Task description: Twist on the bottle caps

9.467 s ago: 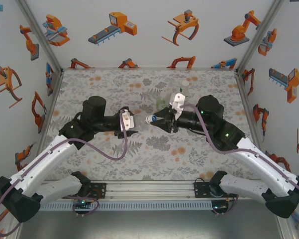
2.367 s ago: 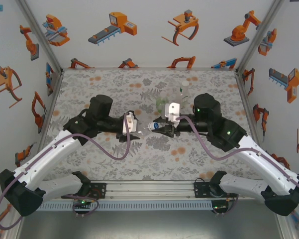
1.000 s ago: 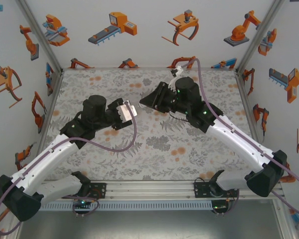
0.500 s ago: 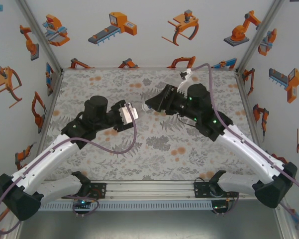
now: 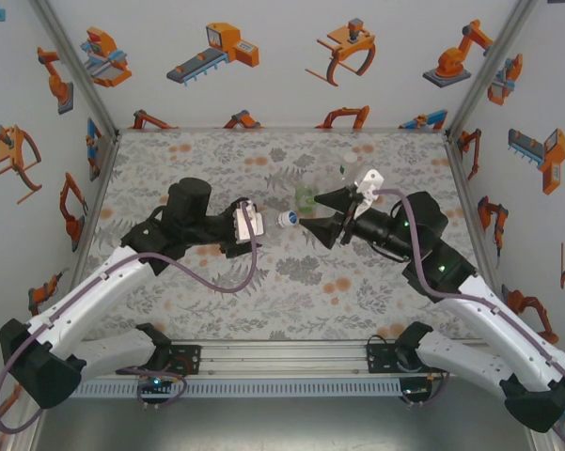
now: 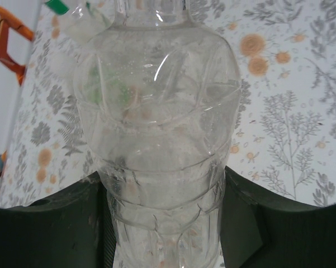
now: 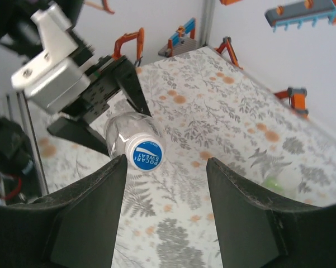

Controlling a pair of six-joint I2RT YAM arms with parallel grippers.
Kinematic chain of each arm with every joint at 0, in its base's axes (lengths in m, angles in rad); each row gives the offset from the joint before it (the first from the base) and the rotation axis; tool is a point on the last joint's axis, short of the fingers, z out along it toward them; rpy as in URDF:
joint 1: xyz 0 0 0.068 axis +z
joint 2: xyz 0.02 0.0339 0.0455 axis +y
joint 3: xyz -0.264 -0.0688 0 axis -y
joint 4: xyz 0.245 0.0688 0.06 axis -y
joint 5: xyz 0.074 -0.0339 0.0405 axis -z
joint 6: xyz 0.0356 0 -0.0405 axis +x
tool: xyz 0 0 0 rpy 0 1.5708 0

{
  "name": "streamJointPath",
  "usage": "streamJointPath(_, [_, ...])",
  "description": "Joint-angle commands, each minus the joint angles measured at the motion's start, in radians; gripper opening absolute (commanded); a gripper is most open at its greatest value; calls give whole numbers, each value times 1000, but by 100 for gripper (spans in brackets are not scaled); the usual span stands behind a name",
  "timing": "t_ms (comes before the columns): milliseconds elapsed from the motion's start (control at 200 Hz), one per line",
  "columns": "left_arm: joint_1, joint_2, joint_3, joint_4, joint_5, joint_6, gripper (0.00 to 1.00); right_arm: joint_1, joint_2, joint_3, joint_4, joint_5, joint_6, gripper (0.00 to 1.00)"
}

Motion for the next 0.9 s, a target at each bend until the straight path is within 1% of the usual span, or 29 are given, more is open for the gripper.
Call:
streamJointPath(0, [-7,13,47,-63,125,48,0,-2,-13,15,-97,-183,-287,56])
streamJointPath(140, [-13,43,69,-116,168,72,0,-2,3,37,-160,-267,-372,56])
streamJointPath(310, [-27,65,93,-167,168,100,0,-2,54,86,-215,-346,-395,54])
streamJointPath(586, [-33,59,92,-171,167,105,0,-2,80,94,-197,-343,-395,46])
streamJointPath(796, [-35,57,92,-171,167,104,0,-2,90,93,-199,-358,-395,44])
streamJointPath(896, [-34,57,93,-170,166,105,0,-2,95,93,-194,-371,-389,44])
